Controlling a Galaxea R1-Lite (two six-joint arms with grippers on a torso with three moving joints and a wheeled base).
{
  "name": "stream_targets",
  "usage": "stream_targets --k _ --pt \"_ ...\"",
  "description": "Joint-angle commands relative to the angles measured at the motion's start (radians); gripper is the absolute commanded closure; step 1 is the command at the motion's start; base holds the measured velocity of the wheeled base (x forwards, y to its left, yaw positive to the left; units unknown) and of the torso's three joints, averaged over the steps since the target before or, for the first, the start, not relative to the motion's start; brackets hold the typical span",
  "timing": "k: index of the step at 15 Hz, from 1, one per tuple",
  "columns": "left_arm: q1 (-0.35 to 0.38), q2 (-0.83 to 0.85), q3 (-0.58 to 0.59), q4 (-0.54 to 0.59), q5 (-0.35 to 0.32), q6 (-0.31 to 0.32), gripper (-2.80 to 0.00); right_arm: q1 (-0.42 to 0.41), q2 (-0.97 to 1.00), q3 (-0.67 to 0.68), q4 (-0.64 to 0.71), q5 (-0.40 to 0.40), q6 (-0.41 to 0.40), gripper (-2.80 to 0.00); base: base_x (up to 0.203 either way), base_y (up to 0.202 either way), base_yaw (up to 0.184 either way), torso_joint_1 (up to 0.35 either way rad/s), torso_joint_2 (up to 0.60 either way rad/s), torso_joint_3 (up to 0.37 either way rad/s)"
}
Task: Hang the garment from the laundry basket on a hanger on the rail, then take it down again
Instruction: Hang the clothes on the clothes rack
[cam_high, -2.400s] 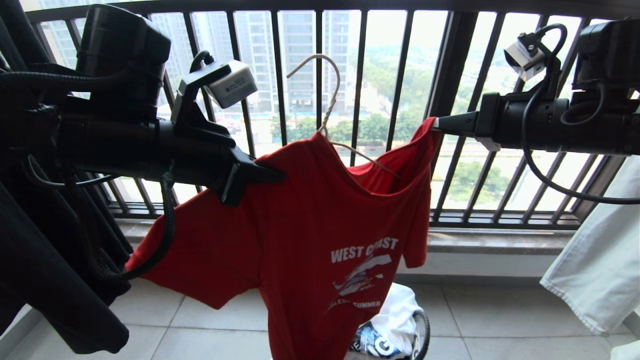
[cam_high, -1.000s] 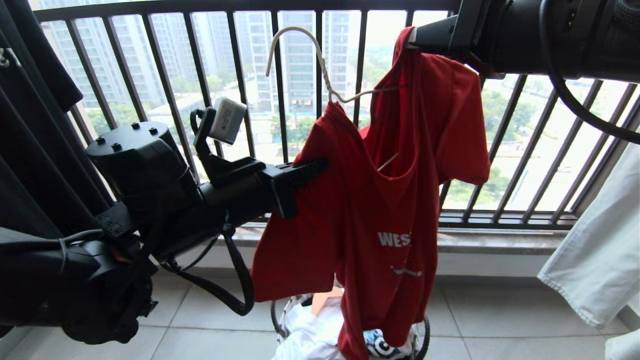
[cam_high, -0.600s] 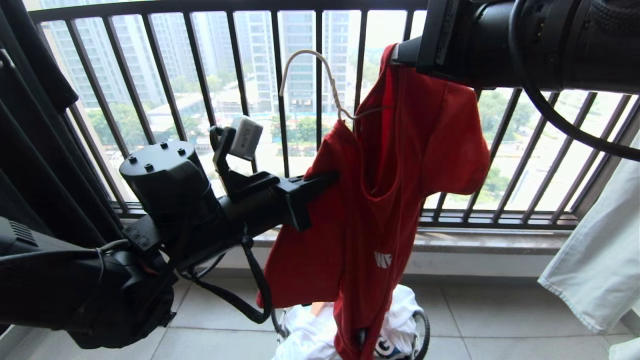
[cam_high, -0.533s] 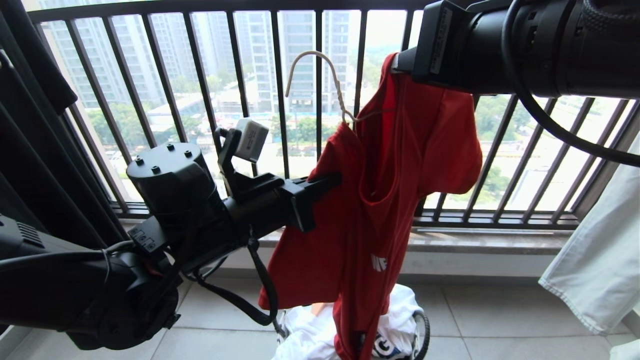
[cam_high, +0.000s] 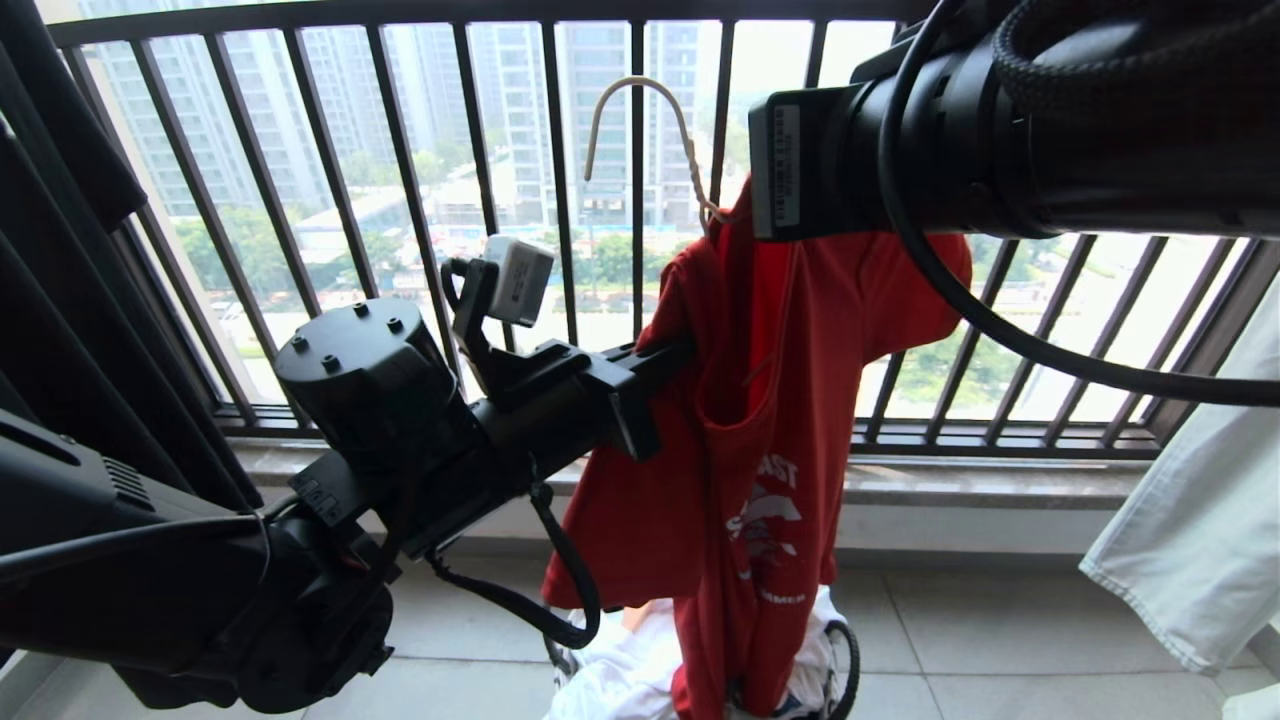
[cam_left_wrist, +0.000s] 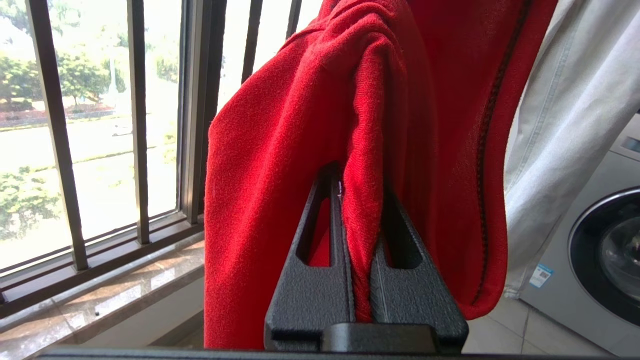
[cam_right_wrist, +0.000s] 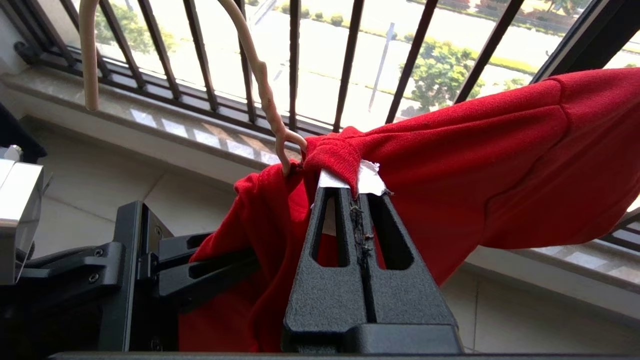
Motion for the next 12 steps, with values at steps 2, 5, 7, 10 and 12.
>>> stream_targets --k 2,5,7,10,12 --pt "-0.008 0.003 0.003 -0.008 -0.002 -0.001 0.00 0.031 0.095 -0.014 -0.003 -0.108 -0.103 0.00 0.000 0.000 0.000 0.000 0.00 0.000" --pt "-0.011 -0.001 0.005 -0.010 -0.002 -0.002 0.00 0.054 0.114 -0.015 0.004 -0.177 -0.136 0.00 0.000 0.000 0.000 0.000 0.00 0.000" --pt "-0.010 0.005 0.006 -0.051 -0.002 -0.003 0.00 0.085 0.107 -0.014 0.002 -0.184 -0.155 0.00 0.000 0.000 0.000 0.000 0.00 0.000" --pt "-0.010 0.005 0.006 -0.075 0.000 -0.005 0.00 0.105 0.094 -0.009 0.018 -0.208 -0.158 0.00 0.000 0.000 0.000 0.000 0.00 0.000" --pt "-0.010 0.002 0.008 -0.075 0.000 -0.005 0.00 0.110 0.091 -0.010 0.020 -0.227 -0.163 0.00 0.000 0.000 0.000 0.000 0.00 0.000"
